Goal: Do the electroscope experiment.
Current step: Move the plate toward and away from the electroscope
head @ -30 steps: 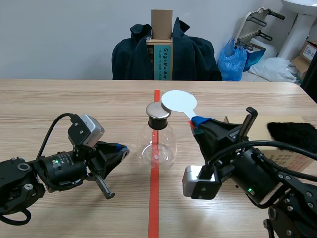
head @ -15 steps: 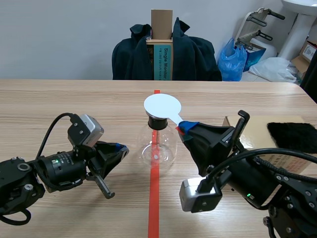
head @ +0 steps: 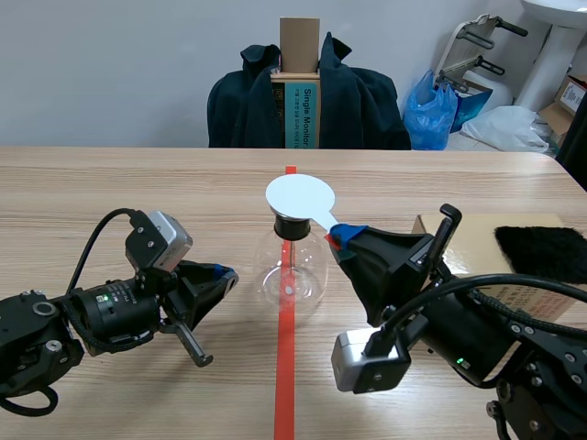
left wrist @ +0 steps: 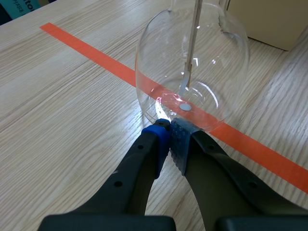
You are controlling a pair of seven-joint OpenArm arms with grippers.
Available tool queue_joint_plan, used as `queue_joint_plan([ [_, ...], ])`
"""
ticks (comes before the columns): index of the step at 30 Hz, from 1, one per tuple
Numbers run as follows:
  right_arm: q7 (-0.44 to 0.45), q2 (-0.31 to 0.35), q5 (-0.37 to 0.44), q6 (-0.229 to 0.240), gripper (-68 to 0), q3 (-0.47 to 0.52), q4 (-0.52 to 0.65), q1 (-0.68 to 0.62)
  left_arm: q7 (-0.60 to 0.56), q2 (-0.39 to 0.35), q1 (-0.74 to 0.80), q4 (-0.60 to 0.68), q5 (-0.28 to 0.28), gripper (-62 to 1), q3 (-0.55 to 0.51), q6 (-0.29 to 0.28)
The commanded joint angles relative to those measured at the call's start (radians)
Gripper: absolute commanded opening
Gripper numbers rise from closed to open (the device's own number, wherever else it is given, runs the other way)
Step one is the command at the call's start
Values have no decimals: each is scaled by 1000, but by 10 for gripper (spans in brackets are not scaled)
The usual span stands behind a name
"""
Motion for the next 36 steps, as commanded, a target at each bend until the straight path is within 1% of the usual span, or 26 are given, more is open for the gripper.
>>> queue_joint_plan([
  [1, -1, 5, 11, -8, -667, 0, 20, 15, -16, 2, -14, 16, -10, -577, -10, 2],
  [6, -20, 5, 11, -8, -667, 0, 20, 15, -16, 2, -14, 16, -9, -577, -10, 2],
  [11, -77, 5, 11, -8, -667, 0, 20, 15, -16, 2, -14, 16, -9, -577, -10, 2],
  [17, -180, 5, 11, -8, -667, 0, 20, 14, -16, 2, -14, 16, -9, -577, -10, 2],
  [30, -464, 5, 11, -8, -667, 0, 20, 14, -16, 2, -14, 16, -9, -577, -10, 2],
  [33, -499, 5, 11, -8, -667, 0, 20, 14, -16, 2, -14, 16, -9, -577, -10, 2],
  [36, -502, 5, 11, -8, -667, 0, 20, 14, -16, 2, -14, 16, -9, -577, -10, 2],
])
